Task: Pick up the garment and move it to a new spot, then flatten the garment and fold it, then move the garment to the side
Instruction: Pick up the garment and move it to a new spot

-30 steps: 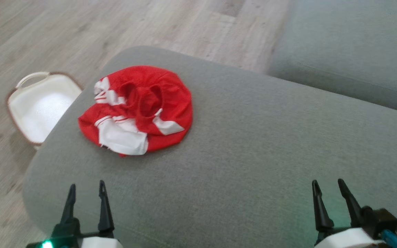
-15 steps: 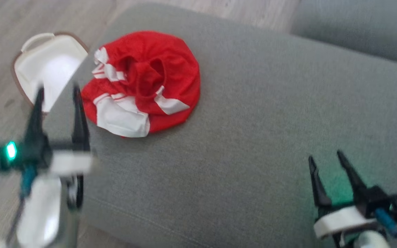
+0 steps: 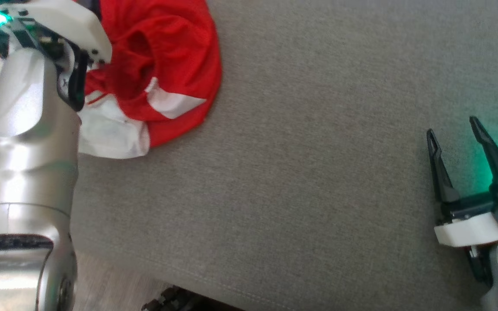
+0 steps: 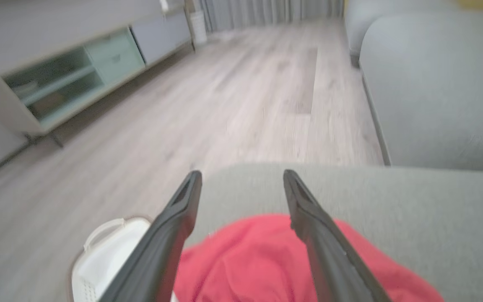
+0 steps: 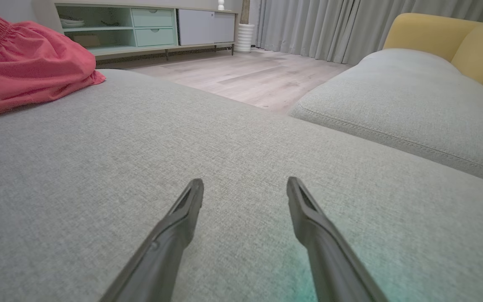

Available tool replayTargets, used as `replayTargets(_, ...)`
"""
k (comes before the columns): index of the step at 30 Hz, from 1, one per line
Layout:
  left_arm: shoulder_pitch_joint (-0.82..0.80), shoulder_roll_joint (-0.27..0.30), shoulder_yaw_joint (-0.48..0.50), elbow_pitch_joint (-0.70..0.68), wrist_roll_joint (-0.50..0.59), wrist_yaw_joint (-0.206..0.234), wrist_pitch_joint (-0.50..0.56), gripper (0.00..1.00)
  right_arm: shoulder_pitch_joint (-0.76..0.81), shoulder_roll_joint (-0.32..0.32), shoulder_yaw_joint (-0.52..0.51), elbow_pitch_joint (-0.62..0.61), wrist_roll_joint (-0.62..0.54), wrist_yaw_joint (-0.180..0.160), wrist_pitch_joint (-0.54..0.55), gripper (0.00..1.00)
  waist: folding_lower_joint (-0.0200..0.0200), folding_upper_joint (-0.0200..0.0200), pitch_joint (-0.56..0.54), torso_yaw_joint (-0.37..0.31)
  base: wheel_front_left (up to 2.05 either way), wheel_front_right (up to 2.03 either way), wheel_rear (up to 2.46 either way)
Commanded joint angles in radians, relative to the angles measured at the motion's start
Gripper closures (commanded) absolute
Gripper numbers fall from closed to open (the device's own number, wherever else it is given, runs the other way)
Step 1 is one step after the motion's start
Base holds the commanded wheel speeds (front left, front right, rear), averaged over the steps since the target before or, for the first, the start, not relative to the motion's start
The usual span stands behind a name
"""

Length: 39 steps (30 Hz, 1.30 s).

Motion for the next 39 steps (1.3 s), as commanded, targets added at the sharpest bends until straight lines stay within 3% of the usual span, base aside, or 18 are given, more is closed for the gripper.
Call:
replayTargets(1,-0.018,0.048,0.032,0.052,-0.023,-0.007,0.044,0.0,-0.015,-0.017,0.031,-0.029,-0.008,-0.001,-0.011,0.0,-0.0004,0.0,0.053,-0.037,0.0,0.0,0.0)
replayTargets(5,-0.036,0.055,0.035,0.22,-0.049,-0.014,0.131,0.0,-0.02,-0.025,0.039,-0.029,-0.003,-0.001,-0.011,0.0,-0.0004,0.0,0.076,-0.06,0.0,0.0,0.0)
replayTargets(7,-0.037,0.052,0.057,0.269,-0.078,-0.016,0.123,0.0,-0.021,-0.025,0.036,-0.027,-0.002,-0.001,-0.011,0.0,-0.0004,0.0,0.082,-0.067,0.0,0.0,0.0)
replayTargets(8,-0.038,0.057,0.059,0.279,-0.081,-0.016,0.096,0.95,-0.022,-0.024,0.035,-0.025,-0.002,-0.001,-0.011,0.0,-0.0004,0.0,0.082,-0.07,0.0,0.0,0.0)
replayTargets(9,-0.04,0.064,0.054,0.282,-0.077,-0.017,0.058,1.0,-0.023,-0.022,0.034,-0.023,-0.002,-0.001,-0.011,0.0,-0.0004,0.0,0.079,-0.073,0.0,0.0,0.0)
replayTargets(14,-0.076,0.097,0.005,0.282,-0.042,-0.025,-0.105,1.0,-0.018,-0.002,0.042,0.002,0.002,-0.001,-0.011,0.0,-0.0004,0.0,0.012,-0.083,0.0,0.0,0.0)
replayTargets(21,-0.167,0.111,-0.128,0.245,0.002,-0.031,-0.2,1.0,-0.005,0.078,0.077,0.045,0.021,-0.001,-0.011,0.0,-0.0004,0.0,-0.162,-0.136,0.0,0.0,0.0)
replayTargets(29,-0.228,0.089,-0.349,0.133,-0.085,-0.031,-0.172,1.0,0.032,0.152,0.096,0.068,0.043,-0.001,-0.011,0.0,-0.0004,0.0,-0.307,-0.252,0.0,0.0,0.0)
replayTargets(39,-0.217,0.107,-0.584,-0.112,-0.364,-0.031,-0.04,1.0,0.053,0.181,0.146,0.072,0.103,-0.001,-0.011,0.0,-0.0004,0.0,-0.406,-0.511,0.0,0.0,0.0)
